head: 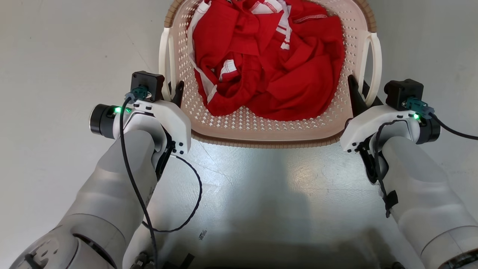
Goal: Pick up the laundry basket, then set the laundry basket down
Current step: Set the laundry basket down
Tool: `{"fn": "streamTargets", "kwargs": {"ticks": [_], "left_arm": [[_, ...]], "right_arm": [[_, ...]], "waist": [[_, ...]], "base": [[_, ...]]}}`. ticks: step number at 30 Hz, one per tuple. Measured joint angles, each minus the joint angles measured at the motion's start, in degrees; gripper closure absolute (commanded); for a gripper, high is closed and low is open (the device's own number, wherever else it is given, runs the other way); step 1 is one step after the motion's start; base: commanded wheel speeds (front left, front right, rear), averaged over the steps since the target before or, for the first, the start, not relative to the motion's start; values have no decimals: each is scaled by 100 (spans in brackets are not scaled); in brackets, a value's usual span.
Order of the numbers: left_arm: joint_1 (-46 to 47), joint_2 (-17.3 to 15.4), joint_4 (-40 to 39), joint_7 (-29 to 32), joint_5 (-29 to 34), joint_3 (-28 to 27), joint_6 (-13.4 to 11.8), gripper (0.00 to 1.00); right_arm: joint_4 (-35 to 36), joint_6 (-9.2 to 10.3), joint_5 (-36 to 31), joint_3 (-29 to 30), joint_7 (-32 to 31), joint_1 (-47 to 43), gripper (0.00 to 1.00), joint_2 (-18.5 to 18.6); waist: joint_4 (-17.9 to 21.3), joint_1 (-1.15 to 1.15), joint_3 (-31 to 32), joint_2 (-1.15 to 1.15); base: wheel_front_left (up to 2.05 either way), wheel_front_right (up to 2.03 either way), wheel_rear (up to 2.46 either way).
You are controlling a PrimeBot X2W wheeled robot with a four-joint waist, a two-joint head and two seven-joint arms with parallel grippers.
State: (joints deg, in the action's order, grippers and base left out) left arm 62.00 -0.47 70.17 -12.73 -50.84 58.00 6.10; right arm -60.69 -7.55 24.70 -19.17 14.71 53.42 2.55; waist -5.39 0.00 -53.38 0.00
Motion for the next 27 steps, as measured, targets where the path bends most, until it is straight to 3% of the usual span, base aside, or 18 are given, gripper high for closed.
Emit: {"fn": "streamTargets", "kwargs": {"ticks": [27], "left_arm": [[3,10,54,42,-159,110,54,100]], "right_arm": [[60,-10,75,7,53,-62,100,24]], "waist": [[-43,0,-70,0]], "base": [[0,0,0]]}}
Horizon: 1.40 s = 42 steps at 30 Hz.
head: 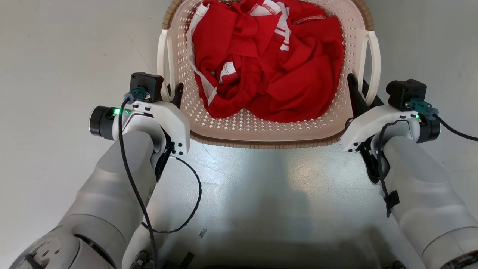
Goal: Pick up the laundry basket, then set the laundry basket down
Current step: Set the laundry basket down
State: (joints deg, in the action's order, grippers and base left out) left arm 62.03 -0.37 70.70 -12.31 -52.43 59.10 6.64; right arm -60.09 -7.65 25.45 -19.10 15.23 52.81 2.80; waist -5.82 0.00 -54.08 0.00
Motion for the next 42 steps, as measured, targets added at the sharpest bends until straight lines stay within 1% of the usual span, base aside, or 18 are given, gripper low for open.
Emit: {"fn": "streamTargets", "kwargs": {"ticks": [9,26,27,29,30,31,32,33,34,35,36,37,42], "left_arm": [[23,-52,7,-42,-13,43,0,100],[25,-56,-4,-54,-108,143,1,100],[25,-54,-5,-58,-108,152,1,100],[25,-51,-12,-60,-108,164,1,100],[27,-49,-18,-67,-109,167,1,91],[32,-48,-22,-76,-108,174,1,77],[43,-52,-21,-97,-108,186,2,66],[53,-62,-22,-101,-108,192,21,58],[55,-69,-24,-118,-108,191,21,38],[55,-78,-27,-124,-109,190,21,7],[55,-82,-27,-126,-109,190,21,0],[56,-82,-27,-144,-109,191,21,0],[56,-82,-46,-156,-144,190,25,0]], "right_arm": [[116,-59,-21,21,8,-2,100,-5],[113,-37,122,-104,49,-2,100,-4],[104,-15,132,-122,49,-2,87,-3],[77,-9,132,-177,49,-3,78,19],[56,-9,132,-201,48,-3,72,32],[29,-9,132,-225,40,-7,69,44],[5,-9,134,-236,19,-25,66,47],[-14,-9,141,-242,1,-26,61,55],[-24,-9,153,-247,-3,-26,54,64],[-30,-8,163,-248,-3,-27,38,71],[-22,-8,172,-244,-3,-26,5,82],[-11,-5,180,-238,-5,-26,0,92],[64,4,181,-229,-11,-59,0,115]], "waist": [[31,0,-80,0],[53,0,-41,0],[56,0,-33,0],[60,0,-14,0],[62,0,-4,0],[64,0,6,0],[67,0,15,0],[70,0,24,0],[73,0,33,0],[77,0,40,0],[80,0,44,0],[83,0,48,0],[89,0,52,0]], "base": [[0,0,0],[0,0,0],[0,0,0],[0,0,0],[0,0,0],[0,0,0],[0,0,0],[0,0,0],[0,0,0],[0,0,0],[0,0,0],[0,0,0],[0,0,0]]}}
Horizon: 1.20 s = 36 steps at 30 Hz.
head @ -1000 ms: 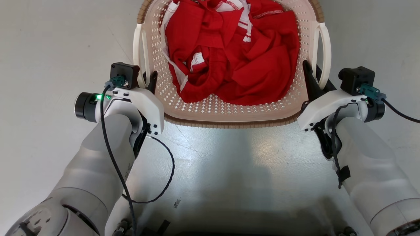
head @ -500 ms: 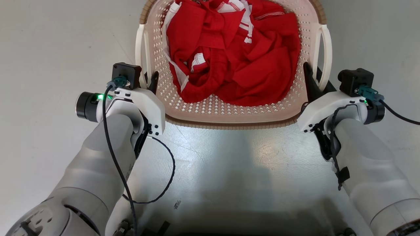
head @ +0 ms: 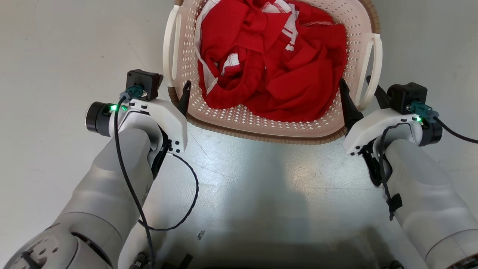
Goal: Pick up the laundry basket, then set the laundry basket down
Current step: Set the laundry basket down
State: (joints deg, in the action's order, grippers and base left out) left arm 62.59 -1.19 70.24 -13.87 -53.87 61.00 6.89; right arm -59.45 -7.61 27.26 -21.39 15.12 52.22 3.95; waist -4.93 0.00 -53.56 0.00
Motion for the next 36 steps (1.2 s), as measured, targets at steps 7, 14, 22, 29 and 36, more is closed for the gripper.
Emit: {"fn": "streamTargets", "kwargs": {"ticks": [7,14,22,29,36], "left_arm": [[-1,0,-69,-20,-34,4,2,0],[-1,0,-96,-36,-58,5,19,0],[-2,0,-147,-47,-115,-38,16,0],[-9,-1,-180,-60,-119,-63,-10,0],[-27,-8,-249,-62,-119,-194,-33,0]], "right_arm": [[199,2,10,11,0,-102,0,0],[301,4,42,9,0,-107,0,0],[445,4,36,29,0,-114,0,0],[493,4,-20,54,0,-170,0,-1],[526,4,-101,163,0,-218,0,-1]], "waist": [[0,0,15,0],[3,0,68,0],[32,0,220,0],[45,0,319,0],[47,0,443,0]], "base": [[0,0,0],[0,0,0],[0,0,0],[0,0,0],[0,0,0]]}}
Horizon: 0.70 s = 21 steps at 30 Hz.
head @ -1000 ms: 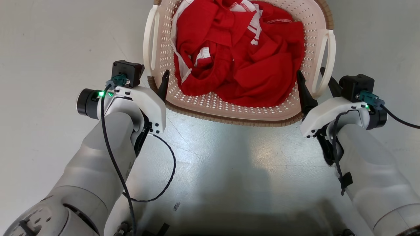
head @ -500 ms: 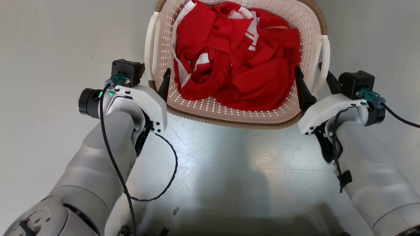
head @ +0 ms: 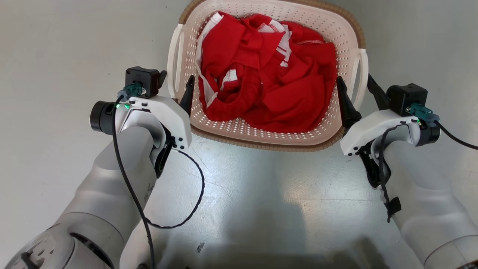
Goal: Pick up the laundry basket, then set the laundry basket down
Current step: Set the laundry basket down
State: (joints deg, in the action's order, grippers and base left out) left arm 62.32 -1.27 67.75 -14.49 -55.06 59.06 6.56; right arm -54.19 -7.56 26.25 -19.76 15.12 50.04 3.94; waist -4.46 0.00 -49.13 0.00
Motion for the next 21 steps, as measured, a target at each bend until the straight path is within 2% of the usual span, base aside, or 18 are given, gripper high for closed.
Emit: {"fn": "streamTargets", "kwargs": {"ticks": [12,21], "left_arm": [[-298,-183,-500,-9,92,-472,-67,0],[-1043,-508,-1316,-19,448,-1210,-305,0]], "right_arm": [[296,0,-132,187,0,-253,0,-3],[756,0,-539,458,-1,-875,0,-13]], "waist": [[24,0,460,0],[42,0,1197,0]], "base": [[0,0,0],[0,0,0]]}}
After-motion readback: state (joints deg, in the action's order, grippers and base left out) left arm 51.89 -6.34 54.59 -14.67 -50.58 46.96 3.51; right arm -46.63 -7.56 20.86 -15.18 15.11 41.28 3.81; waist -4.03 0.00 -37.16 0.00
